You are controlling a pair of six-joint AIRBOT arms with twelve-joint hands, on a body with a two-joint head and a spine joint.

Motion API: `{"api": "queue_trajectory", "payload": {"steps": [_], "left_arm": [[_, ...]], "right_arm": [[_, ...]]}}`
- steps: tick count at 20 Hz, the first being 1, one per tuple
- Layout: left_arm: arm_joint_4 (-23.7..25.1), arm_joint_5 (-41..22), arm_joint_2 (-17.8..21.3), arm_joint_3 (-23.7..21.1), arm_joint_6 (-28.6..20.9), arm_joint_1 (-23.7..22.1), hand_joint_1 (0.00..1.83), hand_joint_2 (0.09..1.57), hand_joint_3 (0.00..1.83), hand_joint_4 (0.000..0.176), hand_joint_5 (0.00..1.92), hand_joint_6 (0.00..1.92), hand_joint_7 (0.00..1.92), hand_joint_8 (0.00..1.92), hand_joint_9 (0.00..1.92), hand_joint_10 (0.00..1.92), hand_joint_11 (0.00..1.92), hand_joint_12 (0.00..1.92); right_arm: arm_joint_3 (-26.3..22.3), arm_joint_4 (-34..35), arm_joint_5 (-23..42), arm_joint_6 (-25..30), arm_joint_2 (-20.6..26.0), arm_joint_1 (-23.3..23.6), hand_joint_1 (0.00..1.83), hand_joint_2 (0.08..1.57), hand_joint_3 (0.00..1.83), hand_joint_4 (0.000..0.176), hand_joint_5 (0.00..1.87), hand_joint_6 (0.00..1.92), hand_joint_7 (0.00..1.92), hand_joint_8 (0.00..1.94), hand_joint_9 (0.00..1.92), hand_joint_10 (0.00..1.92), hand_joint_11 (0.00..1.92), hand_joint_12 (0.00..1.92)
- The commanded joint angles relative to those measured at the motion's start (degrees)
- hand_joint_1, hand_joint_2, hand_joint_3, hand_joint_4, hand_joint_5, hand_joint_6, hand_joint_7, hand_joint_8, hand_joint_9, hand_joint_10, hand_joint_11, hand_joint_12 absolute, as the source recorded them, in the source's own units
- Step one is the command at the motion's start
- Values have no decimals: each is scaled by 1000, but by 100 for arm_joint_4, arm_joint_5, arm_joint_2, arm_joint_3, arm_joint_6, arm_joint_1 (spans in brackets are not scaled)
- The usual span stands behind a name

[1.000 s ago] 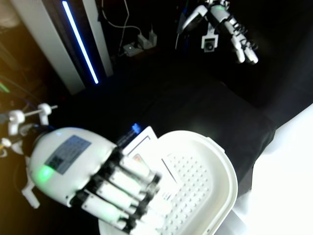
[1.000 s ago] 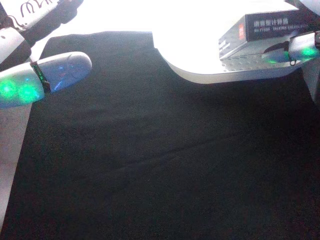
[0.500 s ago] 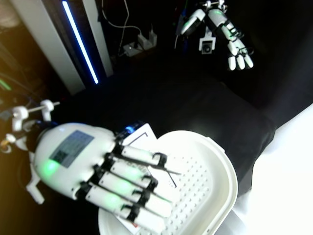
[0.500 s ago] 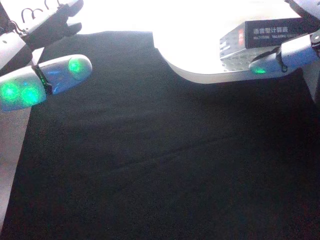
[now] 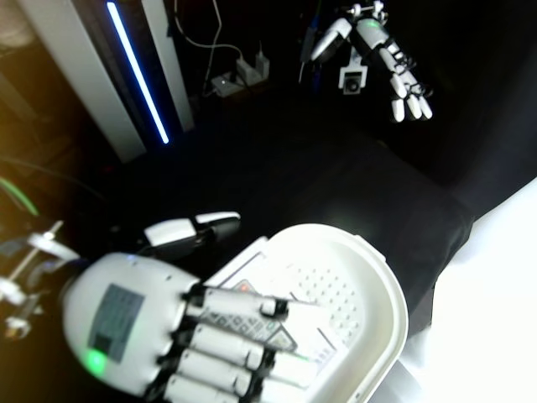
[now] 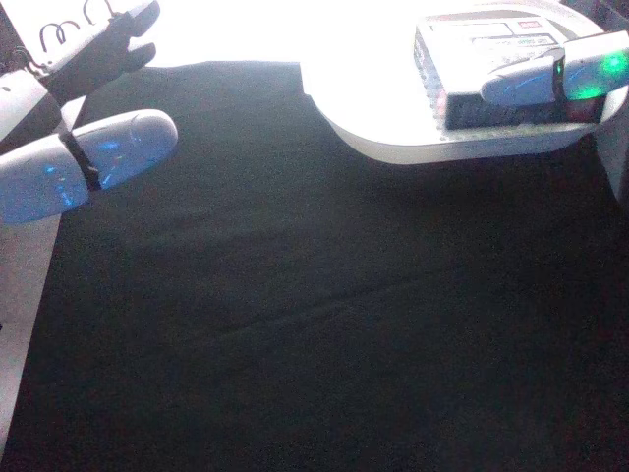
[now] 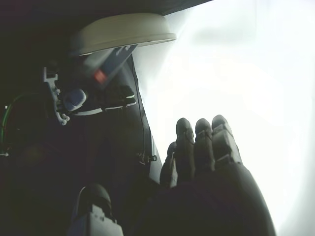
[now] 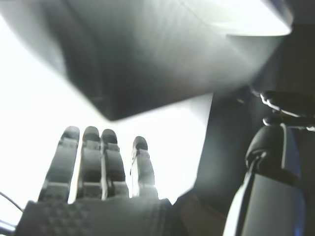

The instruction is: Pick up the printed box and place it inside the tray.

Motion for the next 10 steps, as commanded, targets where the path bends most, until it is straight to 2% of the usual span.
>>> {"api": "queue_trajectory", "payload": {"steps": [1, 3, 6, 7, 9, 10], "left_arm": [[-76, -732, 2, 25, -56, -18, 0, 987, 0, 133, 0, 0, 273, 0, 59, 0, 0, 0], [-76, -733, -13, 26, -60, -16, 0, 986, 0, 123, 0, 0, 261, 0, 47, 0, 0, 0], [-122, -782, 9, 27, -83, 40, 0, 992, 0, 126, 0, 0, 256, 0, 53, 3, 0, 0], [-137, -814, 11, 29, -83, 50, 0, 989, 0, 141, 0, 0, 229, 0, 34, 0, 0, 0], [-160, -863, 10, 32, -83, 59, 0, 992, 0, 135, 0, 0, 192, 0, 5, 0, 0, 0], [-160, -897, 24, 26, -83, 59, 0, 980, 0, 153, 0, 0, 177, 0, 0, 0, 0, 0]], "right_arm": [[78, 248, 658, 54, 38, 22, 649, 610, 0, 176, 0, 0, 0, 0, 0, 0, 0, 0], [127, 298, 617, 126, -4, -56, 623, 594, 0, 176, 0, 0, 0, 0, 0, 0, 0, 0], [44, 296, 840, 164, 17, -81, 637, 597, 0, 176, 0, 0, 0, 0, 0, 0, 0, 0], [-6, 296, 916, 165, 51, -86, 653, 595, 0, 176, 0, 0, 0, 0, 0, 0, 0, 0], [-81, 296, 1173, 343, 103, -177, 655, 595, 0, 176, 0, 0, 0, 0, 0, 0, 0, 0], [-115, 295, 1405, 549, 124, -252, 678, 599, 0, 176, 0, 0, 0, 0, 0, 0, 0, 0]]}}
